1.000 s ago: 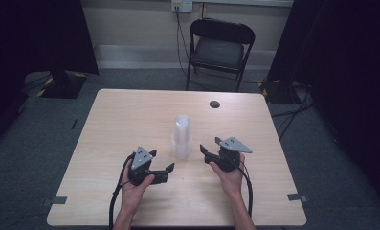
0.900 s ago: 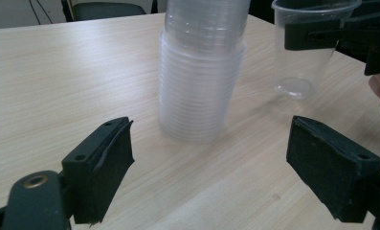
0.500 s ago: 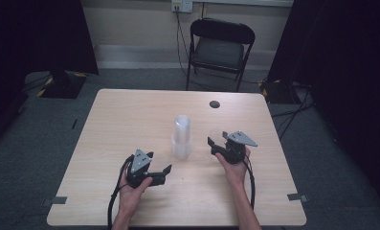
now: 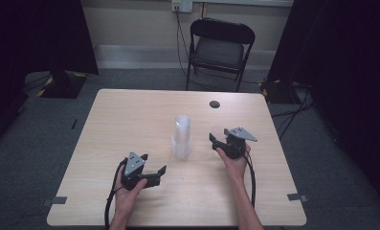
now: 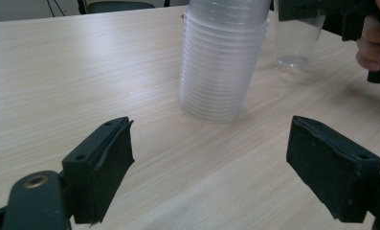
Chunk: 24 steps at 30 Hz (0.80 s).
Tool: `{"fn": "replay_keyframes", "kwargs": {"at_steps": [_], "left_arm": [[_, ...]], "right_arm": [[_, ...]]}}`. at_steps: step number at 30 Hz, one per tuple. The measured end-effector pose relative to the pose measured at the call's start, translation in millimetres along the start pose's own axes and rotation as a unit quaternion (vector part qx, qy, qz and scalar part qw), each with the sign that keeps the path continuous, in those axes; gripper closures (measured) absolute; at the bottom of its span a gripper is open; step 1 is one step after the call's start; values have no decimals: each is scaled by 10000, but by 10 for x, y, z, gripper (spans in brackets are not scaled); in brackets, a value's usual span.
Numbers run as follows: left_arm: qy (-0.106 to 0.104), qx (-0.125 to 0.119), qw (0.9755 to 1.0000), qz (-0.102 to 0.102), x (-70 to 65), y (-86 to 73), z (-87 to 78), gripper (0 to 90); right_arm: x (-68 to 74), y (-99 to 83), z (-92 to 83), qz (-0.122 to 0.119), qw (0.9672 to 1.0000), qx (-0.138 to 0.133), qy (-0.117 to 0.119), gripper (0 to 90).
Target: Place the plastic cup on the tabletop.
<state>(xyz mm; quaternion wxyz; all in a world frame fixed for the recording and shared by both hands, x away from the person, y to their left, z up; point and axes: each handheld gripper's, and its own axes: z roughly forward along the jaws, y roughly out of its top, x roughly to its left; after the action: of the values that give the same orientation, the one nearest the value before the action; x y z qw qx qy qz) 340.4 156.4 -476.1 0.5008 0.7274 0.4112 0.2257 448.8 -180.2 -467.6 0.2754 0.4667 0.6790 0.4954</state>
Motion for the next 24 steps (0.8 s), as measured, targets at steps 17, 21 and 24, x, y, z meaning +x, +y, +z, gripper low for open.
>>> {"fn": "replay_keyframes", "kwargs": {"at_steps": [17, 21, 24], "left_arm": [[44, 4, 10000, -44, 49, -20, -19, 164], [63, 12, 9999, -77, 55, -31, -23, 166], [50, -23, 9999, -103, 64, -31, -29, 166]], "right_arm": [[19, -18, 303, 131, 9999, 2, 54, 292], [40, -22, 291, 160, 9998, 38, 54, 289], [49, -47, 250, 130, 9998, 94, 87, 286]]}}
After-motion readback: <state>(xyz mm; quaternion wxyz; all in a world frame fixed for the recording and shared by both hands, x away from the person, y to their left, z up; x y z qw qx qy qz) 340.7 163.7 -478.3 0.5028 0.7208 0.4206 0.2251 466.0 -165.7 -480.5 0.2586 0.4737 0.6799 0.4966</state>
